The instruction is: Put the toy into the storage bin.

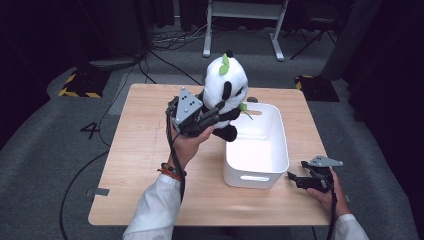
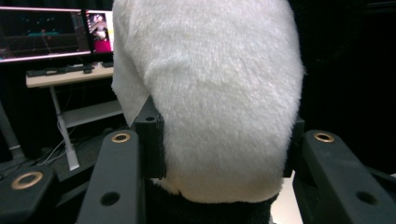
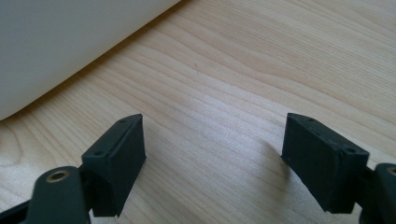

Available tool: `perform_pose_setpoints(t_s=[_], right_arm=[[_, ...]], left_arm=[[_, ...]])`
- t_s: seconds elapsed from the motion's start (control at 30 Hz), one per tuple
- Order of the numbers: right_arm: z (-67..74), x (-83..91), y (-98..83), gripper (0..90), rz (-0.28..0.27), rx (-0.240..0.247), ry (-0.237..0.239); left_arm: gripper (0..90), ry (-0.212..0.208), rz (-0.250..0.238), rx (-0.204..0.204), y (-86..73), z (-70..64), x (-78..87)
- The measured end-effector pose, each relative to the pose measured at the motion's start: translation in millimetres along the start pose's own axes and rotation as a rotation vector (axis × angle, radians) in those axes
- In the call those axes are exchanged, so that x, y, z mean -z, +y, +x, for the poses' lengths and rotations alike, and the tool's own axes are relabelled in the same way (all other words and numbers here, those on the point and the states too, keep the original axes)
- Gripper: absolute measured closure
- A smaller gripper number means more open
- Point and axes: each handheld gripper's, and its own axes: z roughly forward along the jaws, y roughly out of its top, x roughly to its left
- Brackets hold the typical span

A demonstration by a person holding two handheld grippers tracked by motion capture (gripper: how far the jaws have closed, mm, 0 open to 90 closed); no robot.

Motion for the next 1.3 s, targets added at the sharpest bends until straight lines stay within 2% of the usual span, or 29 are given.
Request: perform_pose_setpoints(t_s=[0.23,0.37,0.53,0.7,1.0,1.3], right_arm=[[-0.1,0.0,0.0,21.5,0.000,0.001,0.002],[-0.2,0.0,0.0,21.5,0.000,0.001,0.002],[0.1,-0.1,0.0,21.5,-0.001,0.000,0.001],[-0.2,-0.1,0.0,21.7,-0.001,0.001,0.002],[-0.5,-0.2,0.0,21.7,0.000,-0.001,0.005],[-0.6,-0.1,0.0,21.7,0.000,-0.002,0.006]], left_arm=[[51.9,-0.047,-0.021,0.004,12.9,-17.3,-7.2],[51.8,-0.080,-0.024,-0.004,13.7,-28.7,-14.8],[51.6,-0.115,-0.007,0.005,7.8,-38.1,-27.0],[51.5,-0.137,0.028,-0.016,1.2,-45.5,-35.7],[51.2,-0.155,0.071,-0.001,-16.2,-47.7,-44.5],[50.7,-0.188,0.126,-0.017,-27.1,-52.0,-51.9]])
